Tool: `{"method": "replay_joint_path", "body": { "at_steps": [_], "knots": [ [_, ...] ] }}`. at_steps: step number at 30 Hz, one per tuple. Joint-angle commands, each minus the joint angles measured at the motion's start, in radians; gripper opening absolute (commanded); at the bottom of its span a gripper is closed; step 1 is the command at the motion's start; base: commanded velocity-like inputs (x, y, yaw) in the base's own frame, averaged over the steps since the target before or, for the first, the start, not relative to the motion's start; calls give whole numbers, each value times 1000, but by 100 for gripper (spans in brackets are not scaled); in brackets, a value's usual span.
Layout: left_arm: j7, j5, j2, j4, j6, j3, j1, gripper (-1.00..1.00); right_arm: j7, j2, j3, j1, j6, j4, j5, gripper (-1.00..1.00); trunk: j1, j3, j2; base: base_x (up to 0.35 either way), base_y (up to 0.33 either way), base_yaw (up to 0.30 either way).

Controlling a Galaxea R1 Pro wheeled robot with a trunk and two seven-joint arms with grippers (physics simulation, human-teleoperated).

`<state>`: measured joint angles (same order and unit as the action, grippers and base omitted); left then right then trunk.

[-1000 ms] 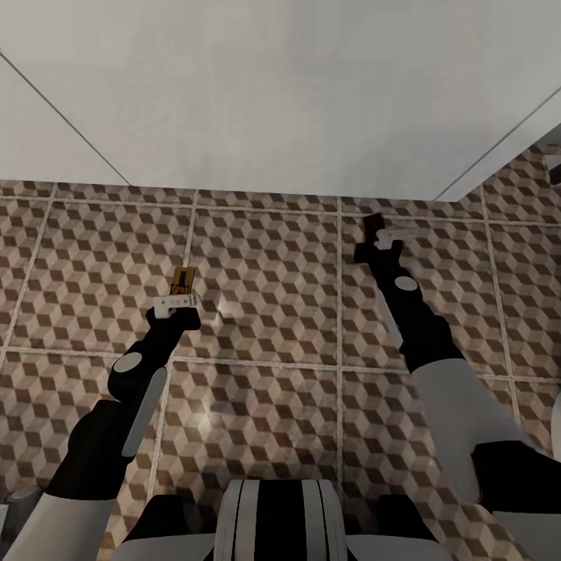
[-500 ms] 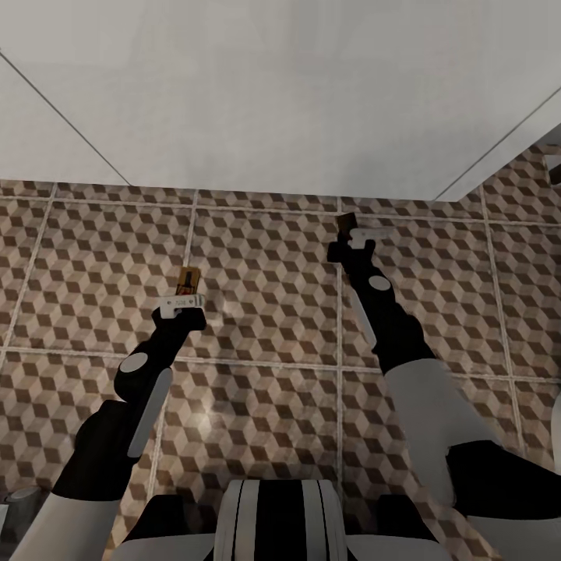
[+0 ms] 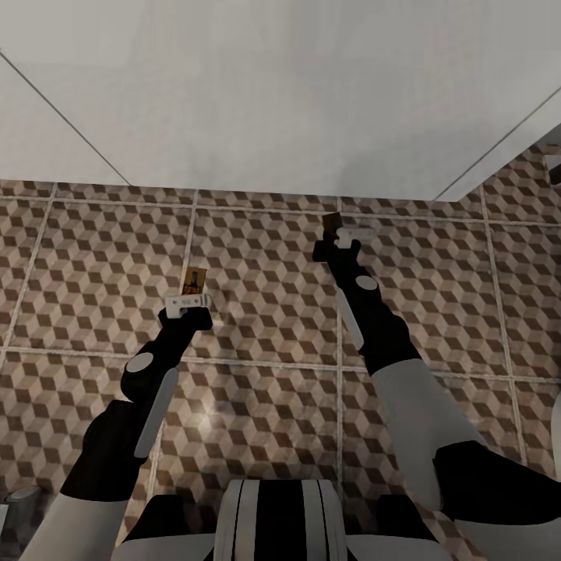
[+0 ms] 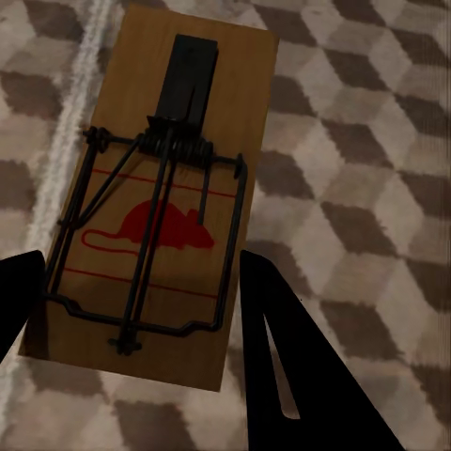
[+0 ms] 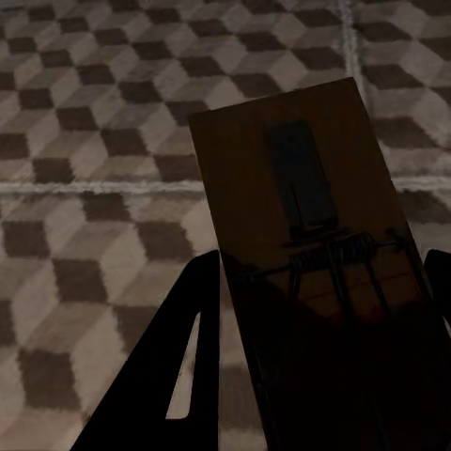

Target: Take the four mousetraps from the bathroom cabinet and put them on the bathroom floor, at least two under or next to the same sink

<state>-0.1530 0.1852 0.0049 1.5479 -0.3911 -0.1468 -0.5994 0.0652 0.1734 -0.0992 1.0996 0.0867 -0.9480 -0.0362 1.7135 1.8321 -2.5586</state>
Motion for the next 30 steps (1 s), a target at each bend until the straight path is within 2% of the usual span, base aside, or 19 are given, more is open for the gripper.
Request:
{"method": "replay_joint_path", "body": {
  "at_steps": [1, 10, 15, 22, 25, 28, 30],
  "knots": [
    [-10, 7, -2, 1, -5, -2, 0, -100, 4, 1, -3, 0, 5, -1, -6, -100, 0, 0, 0, 0, 0, 0],
    [-9, 7, -6, 1, -5, -3, 0, -100, -8, 1, -4, 0, 4, 4, -7, -100, 0, 0, 0, 0, 0, 0],
    [-10, 7, -6, 1, -5, -3, 0, -100, -10, 1, -5, 0, 2, 69, -6, -100, 0, 0, 0, 0, 0, 0],
    [-10, 7, -6, 1, -5, -3, 0, -100, -2, 1, -3, 0, 8, 104, -4, -100, 0, 0, 0, 0, 0, 0],
    [-10, 7, -6, 1, -5, -3, 0, -100, 0, 1, -3, 0, 48, 107, -3, -100, 0, 0, 0, 0, 0, 0],
    [-10, 7, -6, 1, -5, -4, 0, -100, -1, 1, -1, 0, 148, 102, 0, -100, 0, 0, 0, 0, 0, 0],
    [-10, 7, -6, 1, -5, -5, 0, -100, -2, 1, -1, 0, 164, 100, 0, -100, 0, 0, 0, 0, 0, 0]
  ]
}}
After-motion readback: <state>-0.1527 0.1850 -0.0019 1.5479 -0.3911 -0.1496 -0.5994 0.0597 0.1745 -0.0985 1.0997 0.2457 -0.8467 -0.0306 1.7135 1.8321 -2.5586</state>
